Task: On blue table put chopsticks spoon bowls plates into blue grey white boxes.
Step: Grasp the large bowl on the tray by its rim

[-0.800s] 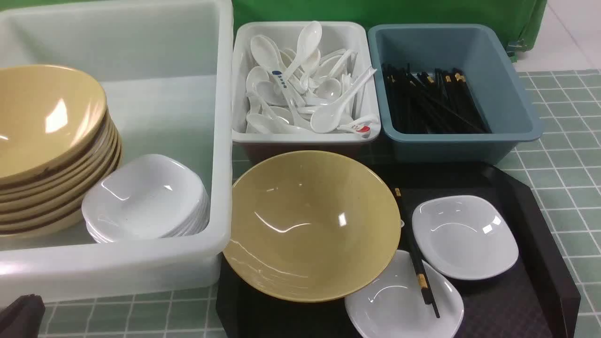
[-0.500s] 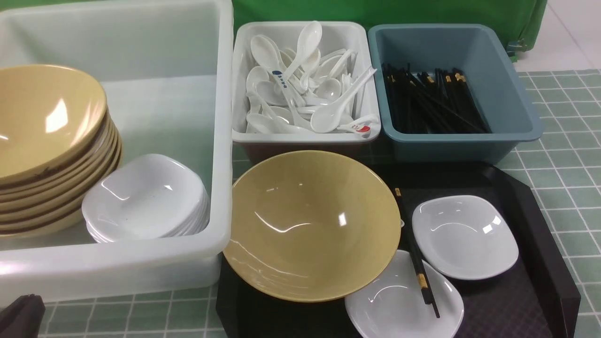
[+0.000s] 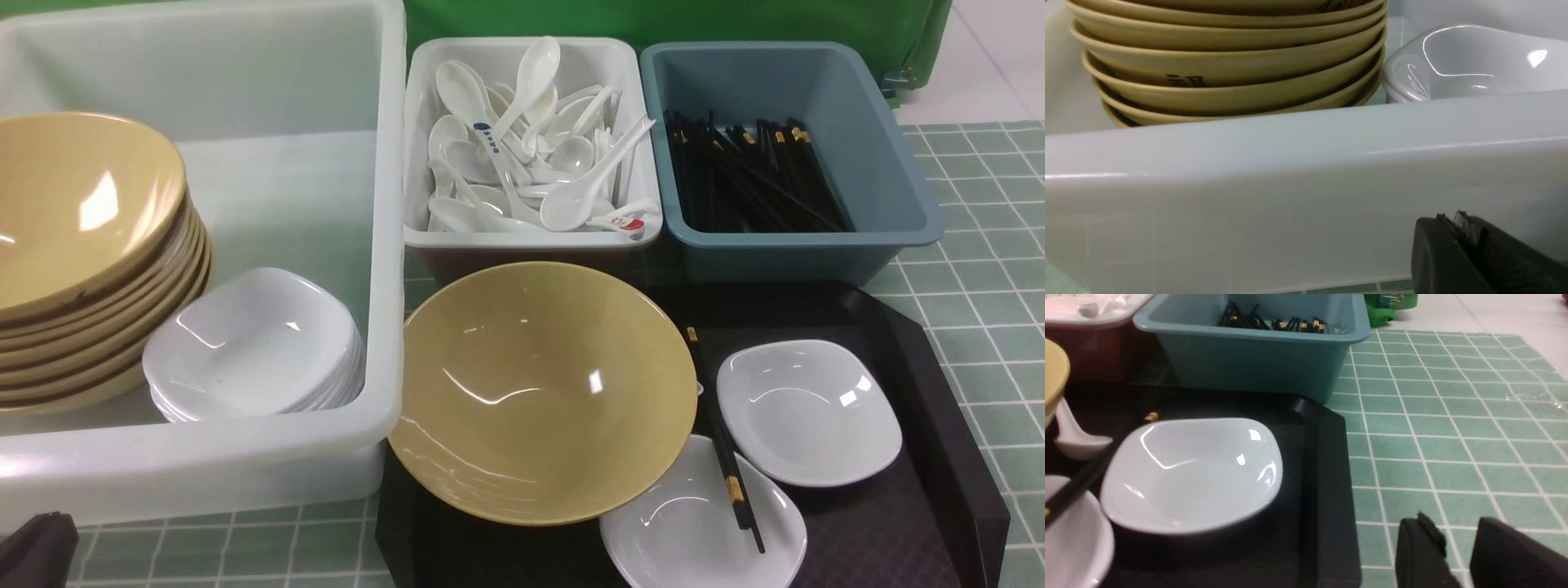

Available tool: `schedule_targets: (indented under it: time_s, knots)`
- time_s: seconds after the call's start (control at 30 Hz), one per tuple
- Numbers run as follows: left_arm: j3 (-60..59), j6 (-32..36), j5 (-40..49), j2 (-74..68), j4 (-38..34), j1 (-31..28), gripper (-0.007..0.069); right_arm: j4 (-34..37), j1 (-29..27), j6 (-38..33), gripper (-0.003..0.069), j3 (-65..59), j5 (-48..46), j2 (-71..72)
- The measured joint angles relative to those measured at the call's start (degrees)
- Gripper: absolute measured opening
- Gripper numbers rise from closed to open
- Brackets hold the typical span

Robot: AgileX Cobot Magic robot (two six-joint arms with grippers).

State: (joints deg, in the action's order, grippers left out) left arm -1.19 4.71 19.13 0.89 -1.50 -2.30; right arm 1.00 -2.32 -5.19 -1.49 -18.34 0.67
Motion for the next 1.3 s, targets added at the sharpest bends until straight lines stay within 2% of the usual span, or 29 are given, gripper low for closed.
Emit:
schedule_targets:
  time_s: [0.3, 0.43, 0.53, 0.63, 0.67, 0.73, 0.77, 0.9, 0.93, 0.97, 1.0, 1.07, 1.13, 1.2, 1.23, 1.27, 1.3]
  knots:
    - [-0.21, 0.0, -1.03, 0.0, 0.2, 0.0, 0.0004, -1.31, 0.0, -1.08, 0.0237, 0.0, 0.26, 0.0]
    - [-0.24, 0.0, -2.8, 0.0, -0.83, 0.0, 0.0004, -1.35, 0.0, 2.0, 0.0237, 0.0, 0.74, 0.0]
    - [-0.27, 0.0, -7.73, 0.0, -2.67, 0.0, 0.0004, -1.37, 0.0, 6.53, 0.0237, -0.16, 4.09, 0.0]
    - [-0.27, 0.0, -16.41, 0.0, -4.33, 0.0, 0.0004, -1.42, 0.0, 10.6, 0.0237, -0.16, 12.47, 0.0]
    - [-0.27, 0.0, -22.26, 0.0, -4.72, 0.0, 0.0004, -1.42, 0.0, 11.65, 0.0237, -0.16, 17.34, 0.0]
    - [-0.27, 0.0, -26.54, 0.0, -4.87, 0.0, 0.0004, -1.42, 0.0, 12.23, 0.0237, -0.16, 21.64, 0.0]
    - [-0.27, 0.0, -33.11, 0.0, -4.92, 0.0, 0.0004, -1.42, 0.0, 12.85, 0.0237, -0.16, 28.76, 0.0]
    - [-0.27, -0.54, -45.5, 0.0, -5.13, 0.0, 0.0004, -1.48, 0.0, 16.49, 0.0237, -0.16, 44.63, 0.0]
    - [-0.27, -1.95, -49.95, 0.0, -5.18, 0.0, 0.0004, -1.48, 0.0, 18.13, 0.0237, -0.16, 50.32, 0.0]
    - [-0.27, -2.22, -50.55, 0.0, -5.25, 0.0, 0.0004, -1.48, 0.0, 18.13, 0.0237, -0.16, 50.32, 0.0]
    - [-0.27, -4.71, -54.35, 0.0, -5.54, 0.0, 0.0004, -1.48, 0.0, 18.79, 0.0237, -0.16, 55.64, 0.04]
    - [-0.08, -11.25, -58.0, 0.0, -5.54, 0.0, 0.0004, -1.43, 0.0, 19.37, 0.0237, -0.16, 59.47, 0.06]
    - [1.33, -14.39, -57.12, 0.0, -5.36, 0.0, 0.0004, -1.43, 0.0, 20.06, 0.0236, 0.35, 59.34, 0.06]
    - [9.47, -17.15, -48.7, -0.37, -3.85, 0.0, 0.0004, -1.43, 0.0, 19.98, 0.0216, 5.33, 53.43, -0.02]
    - [10.28, -17.15, -47.87, -0.37, -3.7, 0.0, 0.0004, -1.43, 0.0, 19.92, 0.0213, 6.51, 51.85, -0.03]
    - [18.16, -16.3, -39.8, -3.01, -2.16, 0.0, 0.0004, -1.43, 0.0, 19.26, 0.0176, 11.74, 44.19, -0.88]
    - [21.49, -15.66, -36.21, -4.27, -1.71, 0.0, 0.0004, -1.49, 0.0, 18.01, 0.0155, 14.41, 38.6, -1.69]
